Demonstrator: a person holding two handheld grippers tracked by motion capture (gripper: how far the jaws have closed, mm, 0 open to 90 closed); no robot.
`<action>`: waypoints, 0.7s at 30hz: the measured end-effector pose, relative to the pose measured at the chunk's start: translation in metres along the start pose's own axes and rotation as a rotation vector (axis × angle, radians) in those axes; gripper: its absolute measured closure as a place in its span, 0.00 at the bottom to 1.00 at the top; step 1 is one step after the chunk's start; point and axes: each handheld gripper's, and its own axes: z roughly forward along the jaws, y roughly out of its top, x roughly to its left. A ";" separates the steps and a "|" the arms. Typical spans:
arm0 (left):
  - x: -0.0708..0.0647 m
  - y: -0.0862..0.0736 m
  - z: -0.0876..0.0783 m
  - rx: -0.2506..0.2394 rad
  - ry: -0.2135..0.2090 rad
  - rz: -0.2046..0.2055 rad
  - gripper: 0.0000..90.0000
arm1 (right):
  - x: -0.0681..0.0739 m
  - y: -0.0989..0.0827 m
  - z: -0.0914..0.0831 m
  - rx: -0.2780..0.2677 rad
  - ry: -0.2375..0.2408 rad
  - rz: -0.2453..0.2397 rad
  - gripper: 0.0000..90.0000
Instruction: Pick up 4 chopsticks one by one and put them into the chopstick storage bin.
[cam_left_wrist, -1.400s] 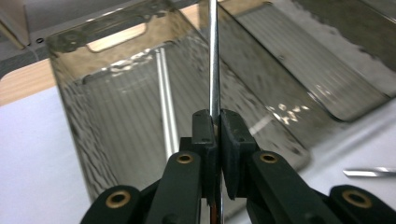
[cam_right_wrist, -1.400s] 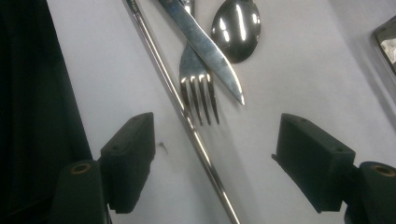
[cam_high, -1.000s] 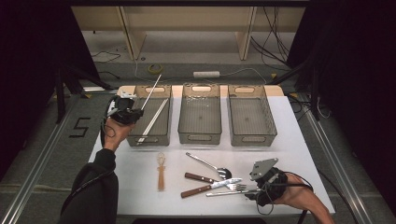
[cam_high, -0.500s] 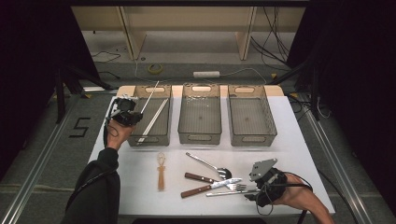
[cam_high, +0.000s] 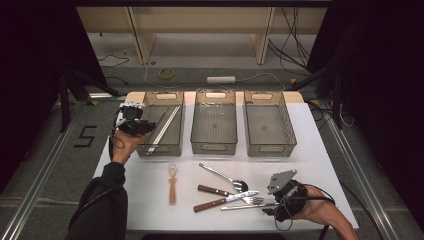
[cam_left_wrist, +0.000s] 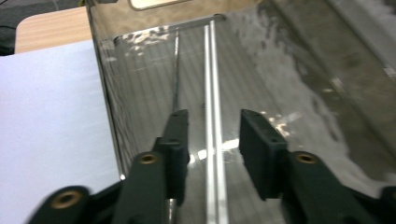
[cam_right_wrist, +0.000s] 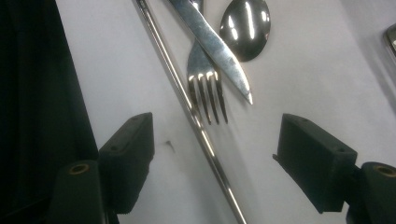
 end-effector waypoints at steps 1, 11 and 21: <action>-0.002 -0.002 -0.004 -0.008 -0.020 0.000 0.61 | 0.000 0.000 0.000 0.000 -0.005 0.002 0.32; -0.036 -0.027 -0.042 -0.092 -0.202 0.058 0.34 | 0.002 0.003 0.005 0.052 0.014 -0.029 0.42; -0.079 -0.058 -0.067 -0.174 -0.271 0.165 0.25 | -0.003 0.004 0.009 0.127 0.050 -0.016 0.57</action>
